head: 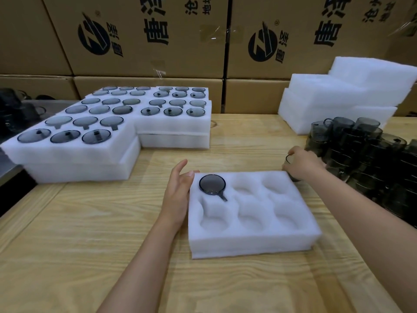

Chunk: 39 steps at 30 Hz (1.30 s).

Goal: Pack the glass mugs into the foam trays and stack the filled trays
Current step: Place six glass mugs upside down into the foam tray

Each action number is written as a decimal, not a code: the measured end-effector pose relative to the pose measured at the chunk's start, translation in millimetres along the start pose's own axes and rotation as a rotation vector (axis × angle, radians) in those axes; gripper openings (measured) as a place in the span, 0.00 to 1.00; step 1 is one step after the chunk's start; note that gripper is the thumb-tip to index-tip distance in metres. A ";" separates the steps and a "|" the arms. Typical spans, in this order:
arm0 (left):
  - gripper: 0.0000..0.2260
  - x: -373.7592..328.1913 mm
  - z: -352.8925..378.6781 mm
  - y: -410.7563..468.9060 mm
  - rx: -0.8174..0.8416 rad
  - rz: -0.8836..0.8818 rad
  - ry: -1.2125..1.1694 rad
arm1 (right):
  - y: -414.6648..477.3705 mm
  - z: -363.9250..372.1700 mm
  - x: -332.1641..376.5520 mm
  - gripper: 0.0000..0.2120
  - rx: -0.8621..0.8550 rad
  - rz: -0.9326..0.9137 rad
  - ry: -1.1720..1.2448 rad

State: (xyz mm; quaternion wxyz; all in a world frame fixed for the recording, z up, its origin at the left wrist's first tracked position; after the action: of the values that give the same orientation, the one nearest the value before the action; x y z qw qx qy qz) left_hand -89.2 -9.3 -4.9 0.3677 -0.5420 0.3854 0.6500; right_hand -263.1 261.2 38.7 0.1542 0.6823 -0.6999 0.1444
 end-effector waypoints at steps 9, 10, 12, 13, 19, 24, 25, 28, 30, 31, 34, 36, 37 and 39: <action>0.15 -42.7 2.7 -0.3 -0.122 0.185 0.147 | -51.2 -72.3 42.2 0.17 -0.174 -0.247 0.483; 0.17 -53.5 10.6 -0.2 -0.062 0.239 0.179 | -63.3 -70.5 54.7 0.16 -0.101 -0.305 0.533; 0.21 -67.3 33.0 -0.5 0.122 0.279 0.276 | -87.8 -59.4 79.4 0.15 0.088 -0.418 0.625; 0.24 -70.1 45.1 -1.2 0.216 0.278 0.329 | -98.8 -53.2 90.4 0.16 0.171 -0.478 0.652; 0.33 -57.4 81.7 -0.8 0.290 0.298 0.565 | -114.7 -35.5 103.2 0.16 0.367 -0.617 0.519; 0.43 -44.5 86.6 0.8 0.288 0.316 0.723 | -108.7 -23.5 100.5 0.21 0.396 -0.634 0.362; 0.44 -43.5 87.3 -0.1 0.290 0.323 0.757 | -107.5 -20.0 100.7 0.23 0.398 -0.639 0.313; 0.42 -41.3 90.1 -2.7 0.295 0.340 0.872 | -103.1 -11.5 98.9 0.25 0.417 -0.631 0.228; 0.39 -41.6 90.2 -4.0 0.293 0.351 0.910 | -101.8 -8.0 98.0 0.25 0.429 -0.636 0.214; 0.37 -42.1 89.6 -4.4 0.291 0.348 0.904 | -101.6 -6.8 97.8 0.25 0.427 -0.640 0.205; 0.33 -44.9 88.7 -6.8 0.292 0.360 0.882 | -101.3 -3.5 97.5 0.26 0.412 -0.648 0.201; 0.31 -47.8 89.5 -9.5 0.288 0.381 0.896 | -99.5 -0.4 96.2 0.26 0.418 -0.643 0.216; 0.31 -49.1 89.4 -10.8 0.289 0.384 0.894 | -98.8 1.0 95.8 0.26 0.423 -0.645 0.211; 0.31 -51.0 89.8 -12.3 0.312 0.393 0.875 | -97.8 3.6 96.0 0.24 0.420 -0.661 0.192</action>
State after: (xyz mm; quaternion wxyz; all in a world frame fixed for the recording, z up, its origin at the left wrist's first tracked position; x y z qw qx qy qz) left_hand -108.7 73.7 54.6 0.1190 -0.6195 0.6907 0.3535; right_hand -167.5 169.7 74.2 0.1144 0.8707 -0.3803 0.2901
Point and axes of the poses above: each hand's wrist, its own y-axis towards the middle knuckle, its own z-axis out of the palm, x = y × z, the point moved 7 cm from there along y, towards the middle knuckle, and after that the axes turned 7 degrees about y, right-handed, at the moved point
